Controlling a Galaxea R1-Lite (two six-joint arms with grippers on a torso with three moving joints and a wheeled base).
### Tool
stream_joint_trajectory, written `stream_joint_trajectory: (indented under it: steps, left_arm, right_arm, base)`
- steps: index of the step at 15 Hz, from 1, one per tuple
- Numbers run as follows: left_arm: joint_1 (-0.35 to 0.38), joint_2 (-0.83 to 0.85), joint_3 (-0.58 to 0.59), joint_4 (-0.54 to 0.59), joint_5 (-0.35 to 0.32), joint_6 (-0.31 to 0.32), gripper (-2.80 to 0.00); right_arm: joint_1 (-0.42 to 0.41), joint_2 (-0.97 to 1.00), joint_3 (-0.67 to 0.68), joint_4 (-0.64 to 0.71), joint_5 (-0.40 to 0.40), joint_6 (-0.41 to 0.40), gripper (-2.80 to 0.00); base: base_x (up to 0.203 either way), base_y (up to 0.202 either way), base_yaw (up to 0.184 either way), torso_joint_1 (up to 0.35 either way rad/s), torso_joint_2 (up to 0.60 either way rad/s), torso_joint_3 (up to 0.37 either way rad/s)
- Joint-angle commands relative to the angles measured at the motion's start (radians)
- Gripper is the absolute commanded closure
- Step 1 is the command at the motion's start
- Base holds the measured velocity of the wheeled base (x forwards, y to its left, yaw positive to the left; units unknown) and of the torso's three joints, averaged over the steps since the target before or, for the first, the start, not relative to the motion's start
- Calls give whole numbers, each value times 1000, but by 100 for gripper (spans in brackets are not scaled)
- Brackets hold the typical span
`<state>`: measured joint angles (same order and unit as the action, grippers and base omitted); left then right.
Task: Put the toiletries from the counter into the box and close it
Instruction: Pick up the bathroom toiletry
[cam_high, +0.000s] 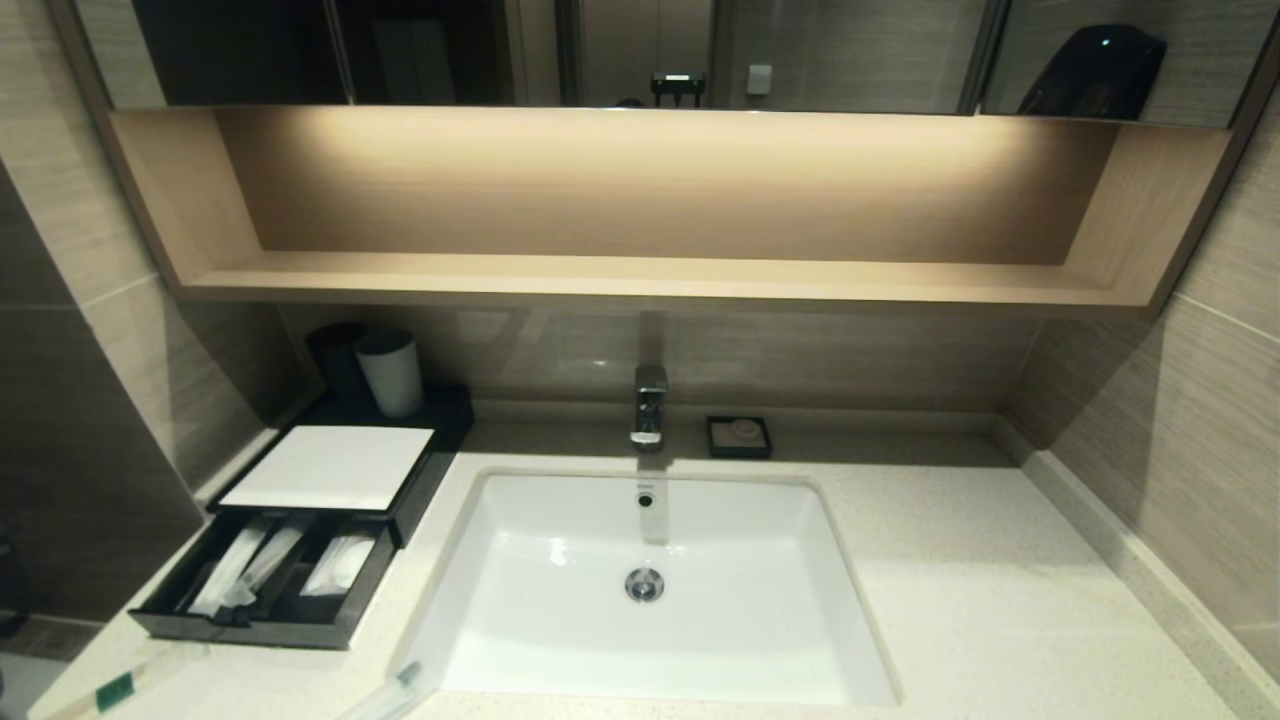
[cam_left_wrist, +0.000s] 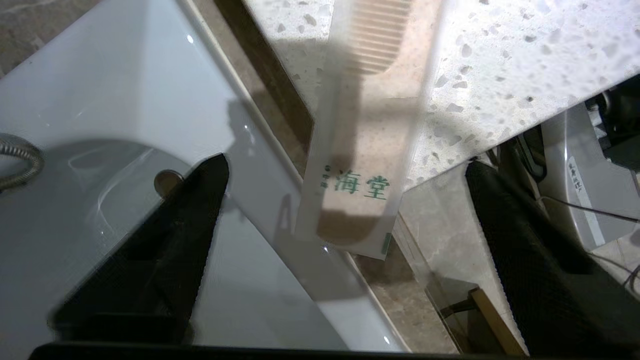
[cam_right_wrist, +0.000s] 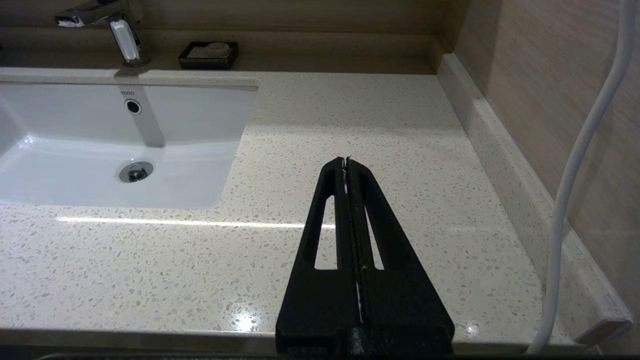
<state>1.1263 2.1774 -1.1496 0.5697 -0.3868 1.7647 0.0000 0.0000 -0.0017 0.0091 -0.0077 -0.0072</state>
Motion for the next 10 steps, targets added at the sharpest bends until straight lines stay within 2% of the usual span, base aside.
stream_joint_trajectory:
  steps: [1, 10]
  left_arm:
    - [0, 2, 0, 1, -3, 10, 0]
    - [1, 4, -8, 4, -3, 12, 0]
  right_arm:
    - [0, 0, 0, 0, 0, 0, 0]
    - [0, 0, 0, 0, 0, 0, 0]
  base:
    - [0, 0, 0, 0, 0, 0]
    - [0, 0, 0, 0, 0, 0]
